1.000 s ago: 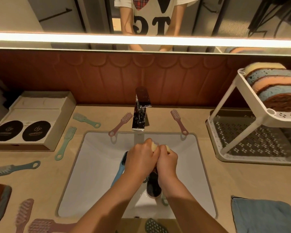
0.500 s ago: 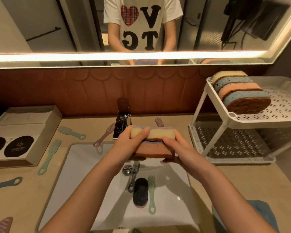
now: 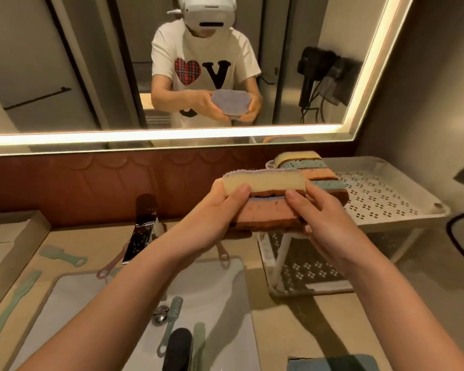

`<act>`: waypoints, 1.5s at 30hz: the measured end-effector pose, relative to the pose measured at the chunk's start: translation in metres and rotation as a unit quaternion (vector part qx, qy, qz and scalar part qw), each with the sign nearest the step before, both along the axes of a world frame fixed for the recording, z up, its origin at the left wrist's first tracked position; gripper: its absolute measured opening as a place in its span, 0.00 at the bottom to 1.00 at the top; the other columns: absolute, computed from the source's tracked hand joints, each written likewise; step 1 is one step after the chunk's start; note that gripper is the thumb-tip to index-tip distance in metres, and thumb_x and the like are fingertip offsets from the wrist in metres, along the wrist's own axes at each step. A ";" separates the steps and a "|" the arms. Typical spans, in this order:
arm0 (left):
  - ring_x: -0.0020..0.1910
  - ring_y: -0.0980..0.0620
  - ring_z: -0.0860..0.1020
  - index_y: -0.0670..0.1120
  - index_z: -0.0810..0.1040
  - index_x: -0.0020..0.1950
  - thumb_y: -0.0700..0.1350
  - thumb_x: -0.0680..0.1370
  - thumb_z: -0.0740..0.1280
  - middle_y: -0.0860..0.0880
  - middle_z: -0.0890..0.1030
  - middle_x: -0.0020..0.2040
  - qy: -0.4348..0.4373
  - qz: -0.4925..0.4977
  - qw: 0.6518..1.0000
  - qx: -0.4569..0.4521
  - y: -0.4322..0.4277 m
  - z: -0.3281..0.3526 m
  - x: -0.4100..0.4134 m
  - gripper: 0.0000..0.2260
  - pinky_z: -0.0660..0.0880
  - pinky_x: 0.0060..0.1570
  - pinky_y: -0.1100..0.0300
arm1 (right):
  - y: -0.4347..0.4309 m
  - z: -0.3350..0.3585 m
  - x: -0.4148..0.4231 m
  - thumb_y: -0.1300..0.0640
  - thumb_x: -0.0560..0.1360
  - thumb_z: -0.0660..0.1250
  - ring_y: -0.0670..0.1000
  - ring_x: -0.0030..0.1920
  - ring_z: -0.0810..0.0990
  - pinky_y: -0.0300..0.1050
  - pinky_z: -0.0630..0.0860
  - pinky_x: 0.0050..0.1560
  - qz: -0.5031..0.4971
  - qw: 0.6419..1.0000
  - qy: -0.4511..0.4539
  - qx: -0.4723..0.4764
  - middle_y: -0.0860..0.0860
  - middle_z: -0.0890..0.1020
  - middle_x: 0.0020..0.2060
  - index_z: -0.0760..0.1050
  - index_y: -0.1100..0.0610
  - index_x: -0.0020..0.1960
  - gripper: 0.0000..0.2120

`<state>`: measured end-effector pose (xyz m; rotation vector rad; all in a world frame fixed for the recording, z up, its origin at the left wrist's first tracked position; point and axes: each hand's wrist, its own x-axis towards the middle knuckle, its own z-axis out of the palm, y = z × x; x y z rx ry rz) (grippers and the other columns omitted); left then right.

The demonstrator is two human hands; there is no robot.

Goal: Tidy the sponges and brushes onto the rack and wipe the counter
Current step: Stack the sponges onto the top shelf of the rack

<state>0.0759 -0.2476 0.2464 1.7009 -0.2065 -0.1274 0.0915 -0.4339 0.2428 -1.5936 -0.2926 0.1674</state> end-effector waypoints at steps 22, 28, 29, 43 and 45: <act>0.76 0.50 0.52 0.49 0.55 0.76 0.58 0.80 0.51 0.47 0.55 0.77 -0.156 0.062 0.898 0.408 -0.136 -0.031 0.115 0.26 0.51 0.72 0.51 | -0.130 -0.003 0.114 0.53 0.75 0.67 0.49 0.48 0.79 0.49 0.80 0.49 -0.352 0.926 0.049 0.131 0.52 0.79 0.49 0.69 0.52 0.61 0.17; 0.77 0.51 0.45 0.52 0.50 0.77 0.60 0.80 0.48 0.49 0.49 0.78 -0.184 0.084 0.870 0.450 -0.139 -0.048 0.115 0.27 0.48 0.74 0.52 | -0.148 -0.021 0.148 0.49 0.70 0.71 0.54 0.54 0.78 0.52 0.79 0.54 -0.421 0.907 0.031 0.014 0.54 0.75 0.57 0.65 0.50 0.58 0.21; 0.77 0.52 0.45 0.52 0.50 0.77 0.60 0.80 0.48 0.49 0.49 0.78 -0.181 0.083 0.871 0.449 -0.139 -0.049 0.116 0.27 0.47 0.74 0.52 | -0.151 -0.022 0.152 0.49 0.70 0.71 0.54 0.54 0.78 0.51 0.79 0.54 -0.421 0.907 0.030 -0.002 0.54 0.75 0.56 0.65 0.51 0.59 0.22; 0.77 0.53 0.44 0.53 0.50 0.77 0.60 0.80 0.49 0.50 0.48 0.78 -0.174 0.080 0.874 0.446 -0.139 -0.048 0.116 0.27 0.46 0.75 0.53 | -0.153 -0.015 0.193 0.51 0.73 0.69 0.54 0.53 0.76 0.43 0.79 0.38 -0.283 0.945 0.136 -0.097 0.58 0.77 0.55 0.71 0.60 0.64 0.23; 0.77 0.53 0.44 0.53 0.50 0.77 0.60 0.80 0.49 0.50 0.48 0.78 -0.173 0.080 0.875 0.446 -0.139 -0.049 0.116 0.27 0.46 0.75 0.53 | -0.155 -0.015 0.196 0.50 0.74 0.68 0.54 0.53 0.76 0.42 0.80 0.36 -0.274 0.942 0.155 -0.112 0.57 0.76 0.54 0.72 0.60 0.63 0.22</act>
